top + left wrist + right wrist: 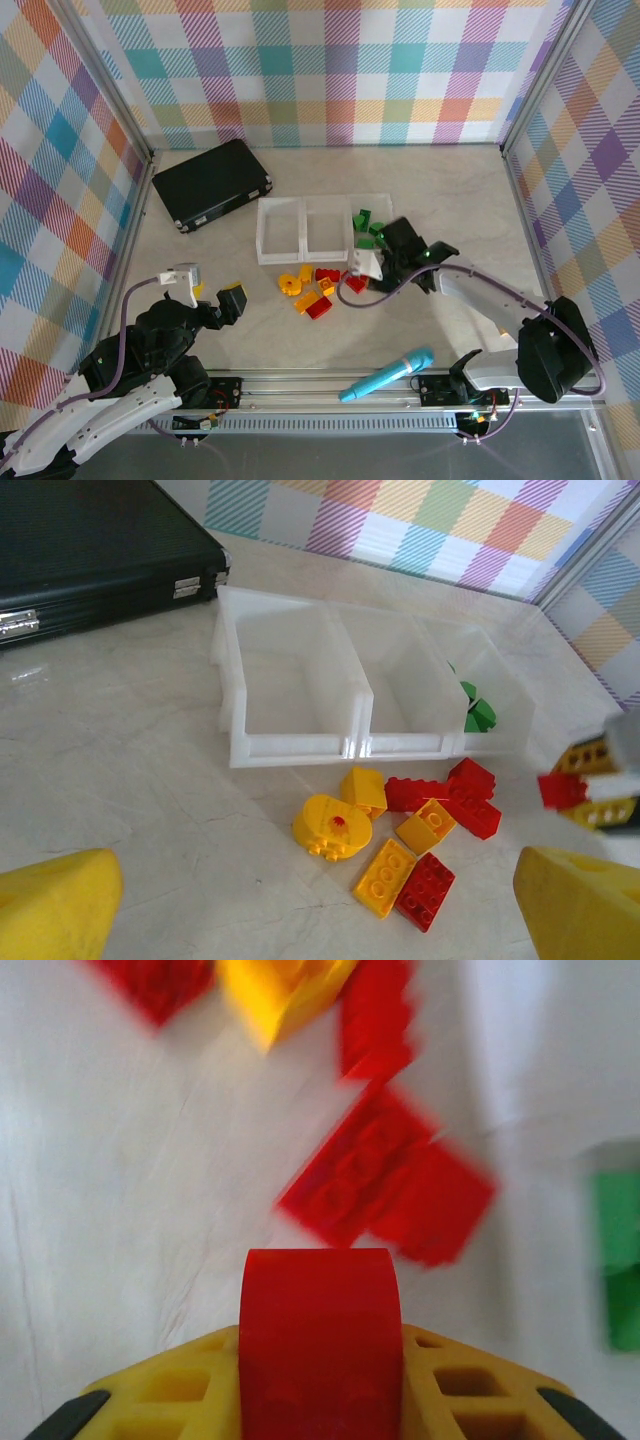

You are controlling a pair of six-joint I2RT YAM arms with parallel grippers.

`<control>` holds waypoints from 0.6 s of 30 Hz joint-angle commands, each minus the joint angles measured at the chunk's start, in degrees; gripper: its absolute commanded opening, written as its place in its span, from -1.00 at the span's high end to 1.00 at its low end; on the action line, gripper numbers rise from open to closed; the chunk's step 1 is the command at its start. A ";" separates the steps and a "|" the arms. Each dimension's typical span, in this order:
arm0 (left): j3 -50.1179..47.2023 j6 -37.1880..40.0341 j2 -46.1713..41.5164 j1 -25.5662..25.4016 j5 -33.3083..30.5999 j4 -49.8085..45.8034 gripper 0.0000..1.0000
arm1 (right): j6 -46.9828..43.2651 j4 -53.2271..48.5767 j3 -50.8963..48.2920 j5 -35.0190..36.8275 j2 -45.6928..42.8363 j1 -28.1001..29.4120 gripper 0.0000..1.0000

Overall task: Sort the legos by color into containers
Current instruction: Place the lego in the container.

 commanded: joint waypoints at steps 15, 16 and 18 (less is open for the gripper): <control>0.06 -3.38 2.09 -0.40 -1.04 -1.10 -1.00 | 54.26 -10.56 42.02 -2.93 26.06 -0.15 0.78; 0.12 -3.41 2.25 -0.40 -0.96 -0.97 -0.99 | 55.60 -10.52 41.72 -3.07 26.82 -0.15 0.77; 0.13 -3.54 2.46 -0.40 -0.92 -0.66 -0.99 | 57.77 -9.15 40.30 -3.11 27.80 -0.15 0.77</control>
